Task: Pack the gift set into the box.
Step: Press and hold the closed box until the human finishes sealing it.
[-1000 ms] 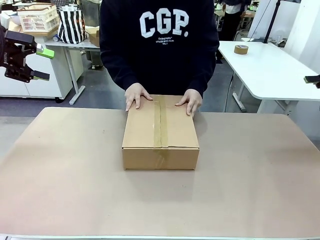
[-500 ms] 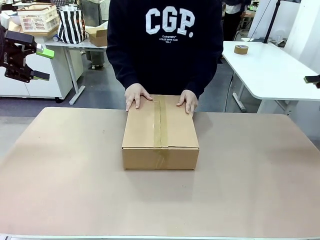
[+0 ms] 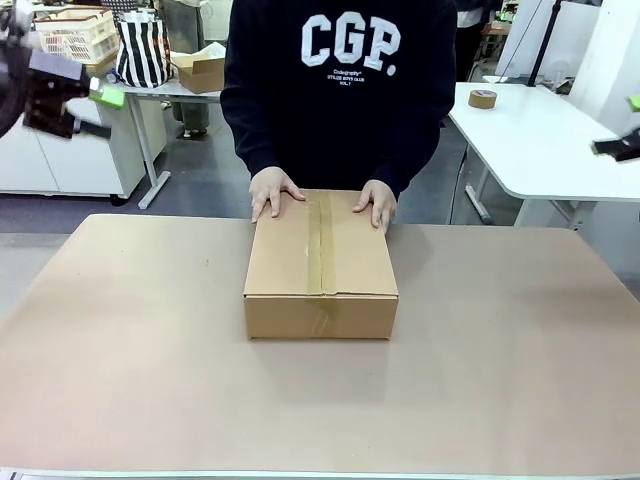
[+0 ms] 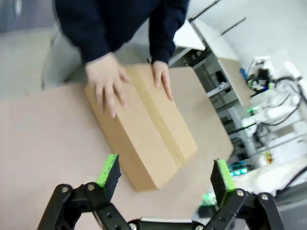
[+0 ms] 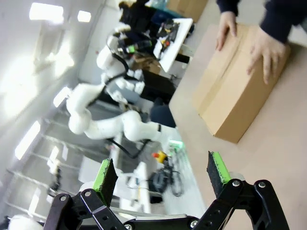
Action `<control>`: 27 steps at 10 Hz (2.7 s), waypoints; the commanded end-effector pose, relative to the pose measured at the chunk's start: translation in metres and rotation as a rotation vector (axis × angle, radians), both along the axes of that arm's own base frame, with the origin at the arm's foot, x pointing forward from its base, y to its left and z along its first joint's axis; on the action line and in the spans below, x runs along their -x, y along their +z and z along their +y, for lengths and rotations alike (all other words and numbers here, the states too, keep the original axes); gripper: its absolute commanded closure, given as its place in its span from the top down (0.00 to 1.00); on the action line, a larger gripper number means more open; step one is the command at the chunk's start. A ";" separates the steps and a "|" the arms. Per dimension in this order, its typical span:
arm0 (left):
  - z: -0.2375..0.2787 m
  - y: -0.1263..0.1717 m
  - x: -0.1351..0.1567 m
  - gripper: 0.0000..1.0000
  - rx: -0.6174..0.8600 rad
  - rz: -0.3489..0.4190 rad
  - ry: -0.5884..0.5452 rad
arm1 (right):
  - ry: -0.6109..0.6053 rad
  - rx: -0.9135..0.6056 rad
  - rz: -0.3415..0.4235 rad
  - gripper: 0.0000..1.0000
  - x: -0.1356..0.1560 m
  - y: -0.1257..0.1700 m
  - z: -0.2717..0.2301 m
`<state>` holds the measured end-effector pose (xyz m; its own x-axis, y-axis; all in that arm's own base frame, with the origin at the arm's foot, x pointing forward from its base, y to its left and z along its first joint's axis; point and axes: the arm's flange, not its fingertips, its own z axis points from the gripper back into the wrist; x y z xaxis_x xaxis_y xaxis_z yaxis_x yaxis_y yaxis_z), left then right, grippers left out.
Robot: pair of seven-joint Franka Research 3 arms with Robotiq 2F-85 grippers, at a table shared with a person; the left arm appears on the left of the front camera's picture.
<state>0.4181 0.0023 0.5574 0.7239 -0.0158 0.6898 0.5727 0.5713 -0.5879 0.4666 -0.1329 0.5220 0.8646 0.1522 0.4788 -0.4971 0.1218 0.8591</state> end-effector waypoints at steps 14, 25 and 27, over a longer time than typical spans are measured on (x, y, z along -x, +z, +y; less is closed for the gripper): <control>-0.153 -0.026 -0.013 1.00 -0.041 -0.837 -0.574 | 0.114 0.078 -1.172 1.00 -0.009 0.008 0.220; -0.222 -0.166 -0.037 1.00 -0.115 -0.743 -0.617 | 0.213 0.057 -1.064 1.00 -0.045 -0.161 0.328; -0.222 -0.189 -0.042 1.00 -0.020 -0.793 -0.690 | 0.126 0.106 -1.121 1.00 -0.050 -0.177 0.337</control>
